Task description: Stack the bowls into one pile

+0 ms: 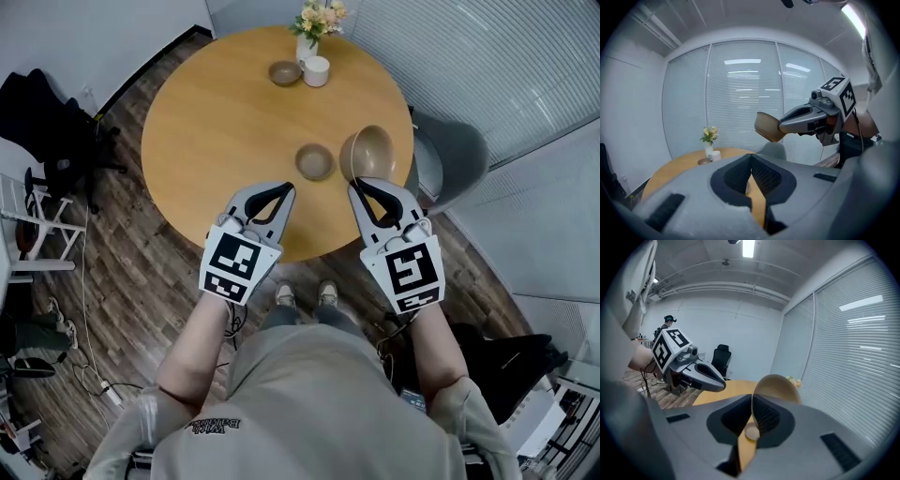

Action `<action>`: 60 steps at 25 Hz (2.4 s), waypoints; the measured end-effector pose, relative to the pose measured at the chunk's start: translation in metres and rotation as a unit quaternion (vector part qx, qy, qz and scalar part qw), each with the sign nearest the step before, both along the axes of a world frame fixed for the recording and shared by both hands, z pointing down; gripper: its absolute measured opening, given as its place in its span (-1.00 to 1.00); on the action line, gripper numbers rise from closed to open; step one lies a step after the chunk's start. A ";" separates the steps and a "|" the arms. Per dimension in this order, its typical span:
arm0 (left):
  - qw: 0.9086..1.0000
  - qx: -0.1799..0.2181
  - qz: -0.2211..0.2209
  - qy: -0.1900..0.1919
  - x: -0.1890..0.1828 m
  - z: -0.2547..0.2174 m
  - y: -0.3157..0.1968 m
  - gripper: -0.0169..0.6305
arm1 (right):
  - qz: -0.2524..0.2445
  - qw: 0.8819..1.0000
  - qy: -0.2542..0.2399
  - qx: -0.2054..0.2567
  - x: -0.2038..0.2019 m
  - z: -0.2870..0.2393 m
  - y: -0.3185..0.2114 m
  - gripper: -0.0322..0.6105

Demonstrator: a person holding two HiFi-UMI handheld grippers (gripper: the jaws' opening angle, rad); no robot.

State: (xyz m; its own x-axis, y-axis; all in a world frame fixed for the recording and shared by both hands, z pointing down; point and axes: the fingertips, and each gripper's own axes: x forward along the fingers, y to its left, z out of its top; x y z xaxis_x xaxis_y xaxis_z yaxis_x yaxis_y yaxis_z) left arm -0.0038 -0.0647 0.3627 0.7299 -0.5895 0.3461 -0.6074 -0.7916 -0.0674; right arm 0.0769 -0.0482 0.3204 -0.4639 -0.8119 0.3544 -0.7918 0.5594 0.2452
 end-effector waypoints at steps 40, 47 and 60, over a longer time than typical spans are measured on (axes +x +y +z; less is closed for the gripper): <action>0.996 -0.055 -0.019 -0.062 0.003 0.090 -0.091 -0.89 | -0.076 0.978 0.033 -0.193 -0.023 0.146 -0.127 -0.79; 0.994 -0.086 -0.029 -0.068 -0.001 0.121 -0.098 -0.89 | -0.089 0.968 0.054 -0.230 -0.030 0.191 -0.130 -0.79; 0.988 -0.135 -0.050 -0.049 -0.003 0.163 -0.100 -0.89 | -0.098 0.951 0.075 -0.284 -0.043 0.262 -0.130 -0.79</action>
